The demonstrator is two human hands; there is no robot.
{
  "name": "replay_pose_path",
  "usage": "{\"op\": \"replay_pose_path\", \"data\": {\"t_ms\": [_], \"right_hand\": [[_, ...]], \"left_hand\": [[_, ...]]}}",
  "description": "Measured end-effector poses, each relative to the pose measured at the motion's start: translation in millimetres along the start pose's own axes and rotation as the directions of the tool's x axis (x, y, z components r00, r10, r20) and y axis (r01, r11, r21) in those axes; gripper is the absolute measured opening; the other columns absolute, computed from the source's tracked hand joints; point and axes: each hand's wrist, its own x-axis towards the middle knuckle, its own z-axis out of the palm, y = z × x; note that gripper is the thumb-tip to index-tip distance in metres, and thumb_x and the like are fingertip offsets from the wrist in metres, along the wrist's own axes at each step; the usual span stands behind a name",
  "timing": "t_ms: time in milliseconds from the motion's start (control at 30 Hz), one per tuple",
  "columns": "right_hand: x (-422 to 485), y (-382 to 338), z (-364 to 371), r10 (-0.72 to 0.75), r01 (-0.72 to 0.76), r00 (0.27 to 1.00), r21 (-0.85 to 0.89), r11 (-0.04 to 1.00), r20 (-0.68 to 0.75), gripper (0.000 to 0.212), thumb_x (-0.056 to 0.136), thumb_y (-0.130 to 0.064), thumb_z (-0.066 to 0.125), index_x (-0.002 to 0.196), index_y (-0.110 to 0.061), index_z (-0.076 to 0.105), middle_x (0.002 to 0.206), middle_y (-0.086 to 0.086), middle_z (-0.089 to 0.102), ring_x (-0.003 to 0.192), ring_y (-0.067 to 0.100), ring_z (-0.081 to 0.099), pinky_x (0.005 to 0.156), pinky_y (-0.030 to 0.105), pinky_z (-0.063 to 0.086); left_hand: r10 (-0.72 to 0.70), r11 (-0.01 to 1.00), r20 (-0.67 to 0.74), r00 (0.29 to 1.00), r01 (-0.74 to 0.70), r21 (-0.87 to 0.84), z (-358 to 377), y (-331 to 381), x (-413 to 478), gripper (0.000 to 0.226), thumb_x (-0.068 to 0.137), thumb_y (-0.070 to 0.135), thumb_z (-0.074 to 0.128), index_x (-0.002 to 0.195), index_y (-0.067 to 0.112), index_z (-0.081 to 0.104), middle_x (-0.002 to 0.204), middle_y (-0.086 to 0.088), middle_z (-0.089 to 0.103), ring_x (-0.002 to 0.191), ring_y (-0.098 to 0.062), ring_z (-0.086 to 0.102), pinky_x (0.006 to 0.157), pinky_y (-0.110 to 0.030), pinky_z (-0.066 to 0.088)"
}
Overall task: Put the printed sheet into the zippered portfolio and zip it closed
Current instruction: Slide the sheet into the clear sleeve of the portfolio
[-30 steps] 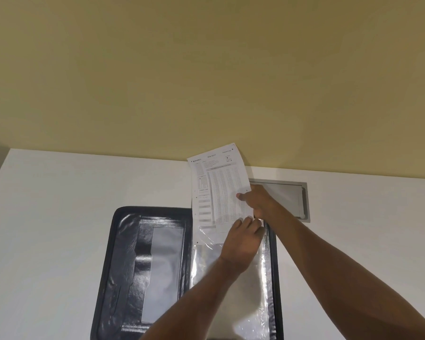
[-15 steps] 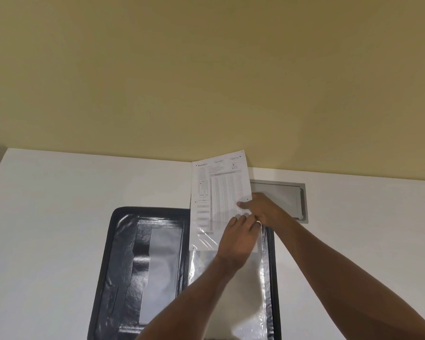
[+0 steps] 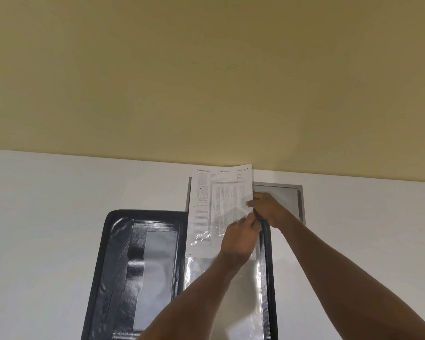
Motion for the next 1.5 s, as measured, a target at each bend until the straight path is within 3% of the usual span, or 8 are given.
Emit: {"op": "replay_pose_path", "data": {"t_ms": [333,433,567,800,900,1033,1300,1500], "right_hand": [[11.1,11.4,-14.5,0.112,-0.093,0.994,-0.425,0.901,0.02,0.021,0.091,-0.004,0.068,0.072,-0.013,0.067,0.068,0.004,0.063,0.056,0.012,0.056,0.046,0.016,0.044],[16.8,9.1,-18.7,0.076,-0.058,0.997,-0.377,0.925,0.034,0.002,0.087,-0.006,0.075,0.085,-0.005,0.073,0.08,0.005,0.073,0.064,0.015,0.065,0.056,0.02,0.052],[24.9,-4.3,-18.4,-0.045,0.034,0.996,-0.149,0.988,-0.077,0.018,0.09,-0.001,0.073,0.077,-0.013,0.069,0.076,-0.003,0.068,0.056,0.01,0.064,0.051,0.021,0.05],[28.0,-3.7,-22.2,-0.006,-0.01,0.995,-0.168,0.986,-0.096,0.016,0.088,0.001,0.075,0.103,0.004,0.073,0.089,0.012,0.072,0.064,0.019,0.065,0.059,0.027,0.055],[23.2,2.3,-26.6,0.056,-0.06,0.998,-0.221,0.973,-0.025,0.008,0.087,0.0,0.076,0.093,0.0,0.072,0.091,0.017,0.073,0.077,0.029,0.07,0.078,0.039,0.062],[19.1,4.8,-28.6,0.11,-0.08,0.992,-0.362,0.929,0.063,0.01,0.084,-0.001,0.076,0.094,0.0,0.072,0.085,0.011,0.072,0.071,0.021,0.069,0.06,0.026,0.055],[29.3,-10.8,-18.4,-0.168,0.125,0.969,-0.224,0.967,-0.183,0.022,0.088,-0.007,0.077,0.102,0.007,0.067,0.085,0.015,0.064,0.074,0.026,0.059,0.07,0.036,0.05],[24.7,-5.6,-17.8,-0.17,0.136,0.984,-0.433,0.891,-0.042,0.016,0.086,-0.004,0.078,0.1,0.001,0.073,0.074,0.004,0.063,0.065,0.019,0.059,0.061,0.023,0.048]], "left_hand": [[-0.052,0.998,0.054,0.997,0.053,-0.02,16.4,-3.4,12.8,0.017,0.094,0.012,0.065,0.109,0.014,0.071,0.108,-0.005,0.071,0.078,-0.023,0.071,0.059,-0.034,0.058],[-0.04,0.998,0.033,0.999,0.041,-0.041,17.2,-1.4,11.4,0.015,0.086,0.011,0.076,0.1,0.014,0.072,0.095,-0.002,0.071,0.064,-0.019,0.068,0.049,-0.029,0.054],[-0.029,1.0,-0.006,1.0,0.029,-0.01,19.7,-1.2,10.5,0.016,0.082,0.011,0.081,0.093,0.013,0.07,0.088,-0.002,0.068,0.06,-0.018,0.066,0.047,-0.03,0.055],[-0.047,0.999,0.029,0.998,0.047,0.013,20.3,-0.9,10.6,0.017,0.08,0.008,0.082,0.091,0.012,0.07,0.088,-0.004,0.068,0.06,-0.019,0.065,0.048,-0.031,0.055],[-0.031,0.999,0.026,0.999,0.03,0.039,21.7,-2.1,10.7,0.016,0.079,0.008,0.082,0.09,0.01,0.071,0.087,-0.006,0.068,0.06,-0.02,0.065,0.048,-0.032,0.055],[-0.013,1.0,-0.009,1.0,0.013,0.021,22.0,-1.9,9.6,0.019,0.08,0.01,0.083,0.097,0.01,0.073,0.091,-0.007,0.071,0.061,-0.022,0.067,0.047,-0.03,0.056],[-0.024,0.999,0.017,1.0,0.023,0.049,21.8,0.0,8.8,0.022,0.073,0.009,0.086,0.085,0.014,0.068,0.092,-0.004,0.067,0.06,-0.018,0.064,0.045,-0.029,0.048],[-0.045,0.999,0.021,0.999,0.044,0.028,22.0,-1.1,8.3,0.014,0.08,0.009,0.08,0.086,0.013,0.067,0.09,-0.004,0.065,0.06,-0.021,0.064,0.046,-0.031,0.051]]}}
